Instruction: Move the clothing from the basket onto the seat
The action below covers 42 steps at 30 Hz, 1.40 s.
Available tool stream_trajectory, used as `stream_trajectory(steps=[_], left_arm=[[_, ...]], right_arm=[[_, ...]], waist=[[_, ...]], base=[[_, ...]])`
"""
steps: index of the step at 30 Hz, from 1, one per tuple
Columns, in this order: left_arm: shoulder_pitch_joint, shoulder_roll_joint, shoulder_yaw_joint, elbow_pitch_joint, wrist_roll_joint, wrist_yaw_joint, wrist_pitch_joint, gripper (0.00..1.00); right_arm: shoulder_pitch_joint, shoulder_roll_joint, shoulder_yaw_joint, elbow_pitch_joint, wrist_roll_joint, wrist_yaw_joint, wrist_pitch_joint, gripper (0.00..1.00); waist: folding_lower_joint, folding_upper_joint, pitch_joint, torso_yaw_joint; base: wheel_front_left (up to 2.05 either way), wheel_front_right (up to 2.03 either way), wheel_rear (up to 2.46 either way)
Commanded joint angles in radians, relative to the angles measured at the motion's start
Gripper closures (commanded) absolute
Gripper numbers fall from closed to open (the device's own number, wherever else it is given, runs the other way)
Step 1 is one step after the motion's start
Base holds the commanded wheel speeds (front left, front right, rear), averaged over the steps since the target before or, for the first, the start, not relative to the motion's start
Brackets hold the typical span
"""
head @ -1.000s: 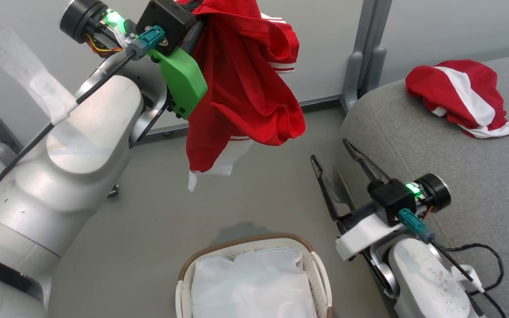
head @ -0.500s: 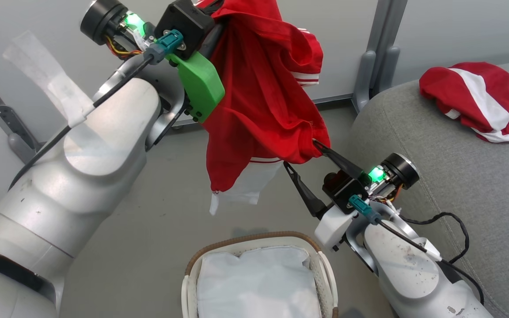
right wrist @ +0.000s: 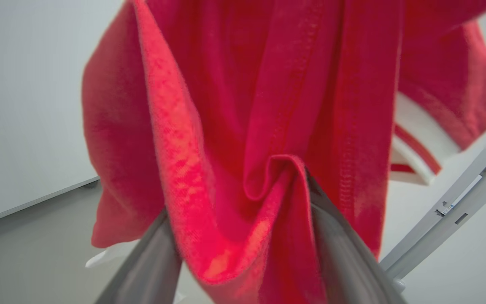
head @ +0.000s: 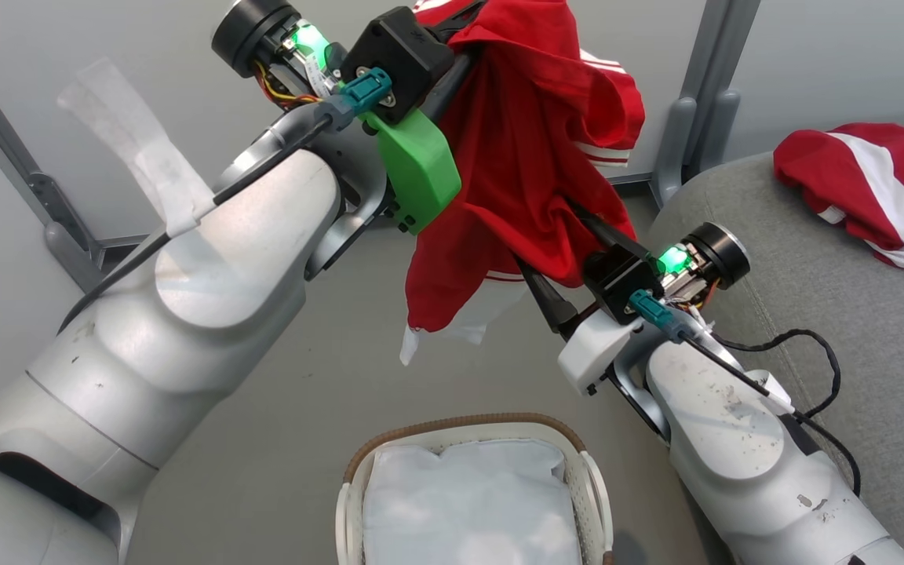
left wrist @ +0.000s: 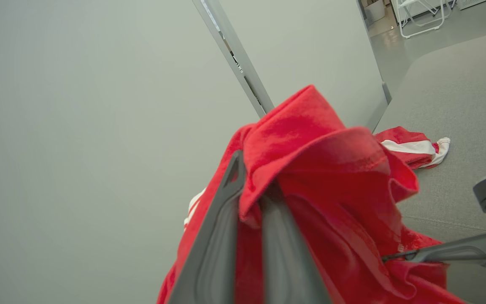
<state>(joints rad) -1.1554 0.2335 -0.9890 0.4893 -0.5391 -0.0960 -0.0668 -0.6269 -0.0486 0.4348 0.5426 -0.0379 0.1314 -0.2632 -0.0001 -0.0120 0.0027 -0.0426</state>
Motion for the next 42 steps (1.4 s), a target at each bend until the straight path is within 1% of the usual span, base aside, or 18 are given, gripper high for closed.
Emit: stream_trajectory(steps=[1, 2, 9, 10, 11, 12, 13, 14, 15, 16, 17, 20, 25, 29, 32, 36, 42], left_arm=[[0.007, -0.002, -0.001, -0.008, -0.006, 0.004, 0.002, 1.00], [0.014, -0.001, -0.002, -0.013, -0.008, 0.006, 0.002, 1.00], [0.068, 0.020, 0.001, -0.018, -0.039, 0.018, 0.002, 0.99], [0.082, 0.023, 0.002, -0.015, -0.046, 0.020, -0.001, 0.87], [0.093, 0.026, 0.003, -0.013, -0.052, 0.022, -0.003, 0.78], [0.107, 0.030, 0.003, -0.010, -0.057, 0.022, -0.006, 0.73], [0.120, 0.032, 0.002, -0.007, -0.063, 0.022, -0.008, 0.61], [0.137, 0.035, 0.002, -0.003, -0.069, 0.022, -0.015, 0.53], [0.153, 0.037, 0.004, 0.001, -0.077, 0.023, -0.021, 0.35], [0.167, 0.039, 0.007, 0.006, -0.086, 0.024, -0.027, 0.05], [0.183, 0.041, 0.010, 0.013, -0.096, 0.027, -0.037, 0.00], [0.227, 0.045, 0.013, 0.026, -0.108, 0.035, -0.067, 0.00], [0.316, 0.032, 0.022, 0.045, -0.141, 0.043, -0.127, 0.00], [0.398, 0.022, 0.046, 0.049, -0.183, 0.047, -0.167, 0.00], [0.459, 0.026, 0.062, 0.049, -0.192, 0.050, -0.185, 0.00], [0.542, 0.026, 0.089, 0.041, -0.191, 0.055, -0.198, 0.00], [0.630, 0.018, 0.144, 0.015, -0.140, 0.050, -0.198, 0.00]], right_arm=[[-0.006, -0.003, 0.002, 0.006, 0.013, -0.001, -0.002, 0.76], [-0.009, -0.003, 0.004, 0.012, 0.017, -0.001, -0.002, 1.00], [-0.008, -0.003, -0.018, -0.012, 0.037, -0.001, -0.002, 1.00], [-0.005, -0.003, -0.022, -0.018, 0.037, -0.001, -0.002, 1.00], [-0.002, -0.003, -0.025, -0.024, 0.039, -0.001, -0.002, 1.00], [0.000, -0.004, -0.031, -0.034, 0.041, -0.001, -0.002, 1.00], [0.002, -0.003, -0.035, -0.039, 0.041, -0.001, -0.002, 1.00], [0.004, -0.003, -0.040, -0.046, 0.038, -0.001, -0.002, 1.00], [0.004, -0.003, -0.049, -0.055, 0.035, -0.001, -0.002, 1.00], [0.006, -0.003, -0.056, -0.061, 0.033, -0.001, -0.002, 1.00], [0.007, -0.004, -0.065, -0.068, 0.030, -0.001, -0.002, 1.00], [0.012, -0.003, -0.092, -0.087, 0.024, -0.001, -0.002, 1.00], [0.023, -0.003, -0.138, -0.112, 0.012, -0.001, -0.002, 1.00], [0.032, -0.003, -0.172, -0.131, 0.000, -0.001, -0.002, 1.00], [0.047, -0.003, -0.195, -0.143, -0.008, -0.001, -0.002, 1.00], [0.061, -0.003, -0.230, -0.158, -0.021, -0.001, -0.002, 1.00], [0.079, -0.003, -0.281, -0.169, -0.044, -0.001, -0.002, 1.00]], waist=[[0.0001, 0.0120, 0.000, 0.002], [0.0001, 0.0120, 0.001, 0.003], [0.0001, 0.0120, 0.008, 0.002], [0.0001, 0.0120, 0.009, 0.000], [0.0001, 0.0120, 0.011, -0.001], [0.0001, 0.0120, 0.012, -0.003], [0.0001, 0.0120, 0.013, -0.004], [0.0001, 0.0120, 0.015, -0.006], [0.0001, 0.0120, 0.016, -0.008], [0.0001, 0.0120, 0.018, -0.009], [0.0001, 0.0120, 0.019, -0.010], [0.0001, 0.0120, 0.022, -0.013], [0.0001, 0.0120, 0.028, -0.015], [0.0001, 0.0120, 0.034, -0.019], [0.0001, 0.0120, 0.039, -0.024], [0.0001, 0.0120, 0.046, -0.031], [0.0001, 0.0120, 0.056, -0.041]], base=[[0.00, 0.00, 0.00], [0.00, 0.00, 0.00], [0.00, 0.00, 0.00], [0.00, 0.00, 0.00], [0.00, 0.00, 0.00], [0.00, 0.00, 0.00], [0.00, 0.00, 0.00], [0.00, 0.00, 0.00], [0.00, 0.00, 0.00], [0.00, 0.00, 0.00], [0.00, 0.00, 0.00], [0.00, 0.00, 0.00], [0.00, 0.00, 0.00], [0.00, 0.00, 0.00], [0.00, 0.00, 0.00], [0.00, 0.00, 0.00], [0.00, 0.00, 0.00]])
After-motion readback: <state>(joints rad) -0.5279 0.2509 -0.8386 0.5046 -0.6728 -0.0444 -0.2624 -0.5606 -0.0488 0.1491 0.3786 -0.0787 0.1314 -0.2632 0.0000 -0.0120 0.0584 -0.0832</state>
